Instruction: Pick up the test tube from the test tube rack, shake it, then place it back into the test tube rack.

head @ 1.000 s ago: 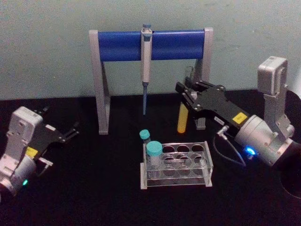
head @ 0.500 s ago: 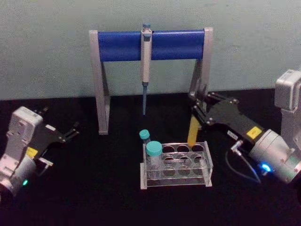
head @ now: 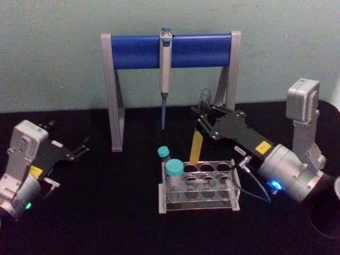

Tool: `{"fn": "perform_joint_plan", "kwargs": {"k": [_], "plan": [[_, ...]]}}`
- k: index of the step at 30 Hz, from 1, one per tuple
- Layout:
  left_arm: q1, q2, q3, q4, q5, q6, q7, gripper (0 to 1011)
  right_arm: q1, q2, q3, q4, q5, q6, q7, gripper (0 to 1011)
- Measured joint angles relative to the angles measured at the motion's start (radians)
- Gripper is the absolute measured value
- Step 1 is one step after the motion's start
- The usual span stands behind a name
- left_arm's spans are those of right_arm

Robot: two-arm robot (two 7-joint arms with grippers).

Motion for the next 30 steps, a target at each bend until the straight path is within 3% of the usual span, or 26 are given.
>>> {"fn": "perform_joint_plan", "kwargs": {"k": [11, 23, 30], "plan": [[0.0, 0.0, 0.0, 0.0, 0.0, 0.0, 0.0, 1001, 0.038, -0.019, 0.018, 0.052, -0.032, -0.015, -0.037, 224], [0.0, 0.0, 0.0, 0.0, 0.0, 0.0, 0.0, 1001, 0.022, -0.013, 0.043, 0.038, -0.038, -0.013, -0.043, 224], [0.0, 0.0, 0.0, 0.0, 0.0, 0.0, 0.0, 1001, -0.022, 0.016, 0.07, -0.01, -0.043, 0.002, -0.057, 224]]}}
